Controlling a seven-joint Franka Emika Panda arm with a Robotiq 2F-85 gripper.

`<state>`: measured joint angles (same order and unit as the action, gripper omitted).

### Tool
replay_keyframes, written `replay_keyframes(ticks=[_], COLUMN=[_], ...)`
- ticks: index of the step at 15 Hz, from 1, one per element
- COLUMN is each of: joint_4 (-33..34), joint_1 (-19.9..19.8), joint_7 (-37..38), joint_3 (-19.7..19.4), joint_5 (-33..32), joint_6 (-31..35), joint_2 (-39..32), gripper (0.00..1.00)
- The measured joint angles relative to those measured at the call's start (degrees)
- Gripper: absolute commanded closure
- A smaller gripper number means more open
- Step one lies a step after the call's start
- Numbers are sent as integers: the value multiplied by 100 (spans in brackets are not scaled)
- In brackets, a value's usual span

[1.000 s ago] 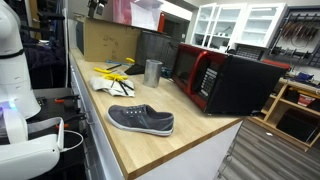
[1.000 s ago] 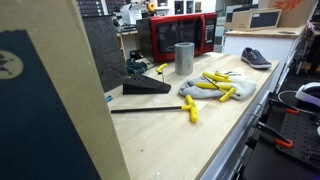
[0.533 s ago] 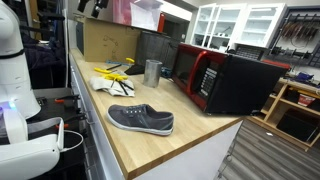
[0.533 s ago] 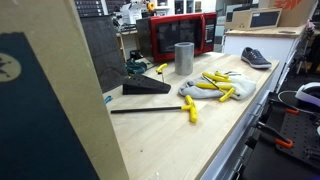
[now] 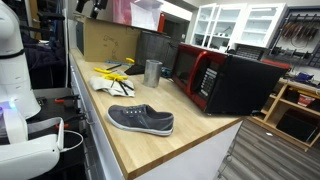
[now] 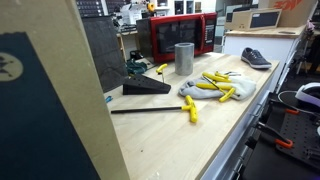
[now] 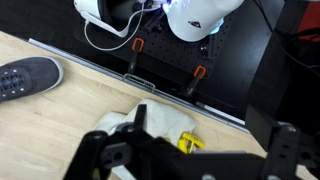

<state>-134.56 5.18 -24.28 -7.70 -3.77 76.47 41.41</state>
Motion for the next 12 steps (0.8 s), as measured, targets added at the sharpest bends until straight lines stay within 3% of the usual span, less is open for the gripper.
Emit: replay_keyframes(ticks=[12], joint_4=[129], joint_1=[-24], joint_7=[72], joint_3=[-67], joint_5=[59], joint_6=[260], joint_2=[-223], gripper=[0])
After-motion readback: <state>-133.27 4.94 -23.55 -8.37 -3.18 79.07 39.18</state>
